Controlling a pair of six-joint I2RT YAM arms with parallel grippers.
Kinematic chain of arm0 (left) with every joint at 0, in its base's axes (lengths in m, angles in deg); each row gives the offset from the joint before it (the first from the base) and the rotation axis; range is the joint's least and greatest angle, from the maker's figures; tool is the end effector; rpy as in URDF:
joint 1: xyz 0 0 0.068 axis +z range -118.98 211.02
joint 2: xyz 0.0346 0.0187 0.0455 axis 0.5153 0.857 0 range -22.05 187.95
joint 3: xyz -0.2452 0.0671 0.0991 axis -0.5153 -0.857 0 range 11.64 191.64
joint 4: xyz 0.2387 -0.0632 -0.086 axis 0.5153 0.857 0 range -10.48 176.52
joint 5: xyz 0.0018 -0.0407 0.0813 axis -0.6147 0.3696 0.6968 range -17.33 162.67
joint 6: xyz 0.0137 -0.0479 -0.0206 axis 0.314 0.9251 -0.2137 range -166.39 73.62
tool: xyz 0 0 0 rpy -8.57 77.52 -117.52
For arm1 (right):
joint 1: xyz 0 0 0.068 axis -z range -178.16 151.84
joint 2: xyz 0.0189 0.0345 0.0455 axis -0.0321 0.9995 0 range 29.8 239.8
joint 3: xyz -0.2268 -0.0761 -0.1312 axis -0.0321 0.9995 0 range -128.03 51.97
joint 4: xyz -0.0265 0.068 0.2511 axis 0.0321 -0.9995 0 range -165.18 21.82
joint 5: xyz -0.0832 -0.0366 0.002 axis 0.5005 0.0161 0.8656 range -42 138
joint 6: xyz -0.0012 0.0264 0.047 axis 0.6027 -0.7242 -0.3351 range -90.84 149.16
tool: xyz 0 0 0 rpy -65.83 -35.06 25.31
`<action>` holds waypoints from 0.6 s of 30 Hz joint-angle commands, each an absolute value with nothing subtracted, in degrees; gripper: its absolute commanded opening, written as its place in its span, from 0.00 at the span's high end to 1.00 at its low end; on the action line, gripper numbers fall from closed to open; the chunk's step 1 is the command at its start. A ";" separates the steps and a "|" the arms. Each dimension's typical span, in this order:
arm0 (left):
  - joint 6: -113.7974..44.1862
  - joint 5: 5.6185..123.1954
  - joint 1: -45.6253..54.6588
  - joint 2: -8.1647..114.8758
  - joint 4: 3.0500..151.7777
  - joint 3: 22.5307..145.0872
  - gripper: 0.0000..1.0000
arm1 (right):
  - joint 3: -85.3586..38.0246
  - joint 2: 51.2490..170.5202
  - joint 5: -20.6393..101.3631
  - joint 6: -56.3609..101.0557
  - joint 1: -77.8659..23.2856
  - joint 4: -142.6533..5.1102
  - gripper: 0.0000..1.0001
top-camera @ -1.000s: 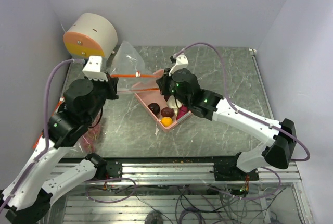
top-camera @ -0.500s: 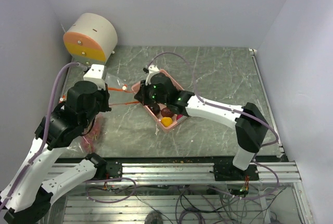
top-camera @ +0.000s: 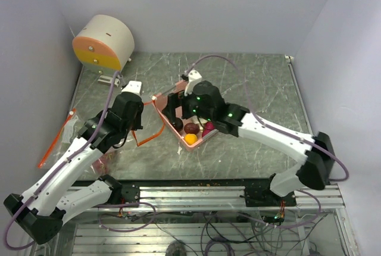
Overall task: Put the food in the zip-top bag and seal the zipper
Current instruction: Open the zipper of the food storage bag, then pick up the fake vegetable from the bin.
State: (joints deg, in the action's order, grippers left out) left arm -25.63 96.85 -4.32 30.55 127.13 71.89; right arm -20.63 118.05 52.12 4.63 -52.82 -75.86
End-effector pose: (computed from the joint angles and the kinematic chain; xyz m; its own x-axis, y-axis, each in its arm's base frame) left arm 0.1520 -0.0901 0.3469 -0.5861 0.0193 -0.8100 0.0682 0.9973 -0.0256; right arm 0.2130 0.2959 0.3257 -0.5305 -0.0320 -0.8471 -0.6103 0.7080 0.3554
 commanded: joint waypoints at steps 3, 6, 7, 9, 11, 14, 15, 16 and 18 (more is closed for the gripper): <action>-23.64 97.43 -3.95 29.99 120.84 69.18 0.93 | -18.27 110.07 62.72 5.05 -50.61 -87.85 0.00; -23.84 98.05 -3.96 29.45 120.79 69.12 0.93 | -16.10 110.14 63.79 3.94 -46.47 -92.03 0.02; -24.08 97.97 -3.96 29.24 120.51 68.97 0.93 | -14.99 110.15 62.97 3.71 -44.90 -92.25 0.03; -24.53 97.46 -3.96 28.88 119.59 68.56 0.93 | -13.09 111.00 61.11 3.66 -42.50 -92.66 0.04; -24.63 96.68 -3.96 28.69 118.94 68.46 0.93 | -12.77 112.77 61.95 4.36 -41.67 -93.45 0.05; -24.75 95.82 -3.95 28.73 118.66 68.54 0.93 | -13.34 116.87 63.11 5.65 -41.12 -94.29 0.05; -24.84 95.72 -3.96 28.68 118.63 68.59 0.93 | -13.45 118.24 63.08 5.91 -40.84 -93.86 0.05; -24.93 95.62 -3.96 28.65 118.63 68.64 0.93 | -13.18 119.27 62.78 6.35 -40.47 -92.96 0.05; -24.86 95.42 -3.96 28.37 118.48 68.55 0.93 | -12.64 121.52 61.76 6.97 -39.55 -90.80 0.06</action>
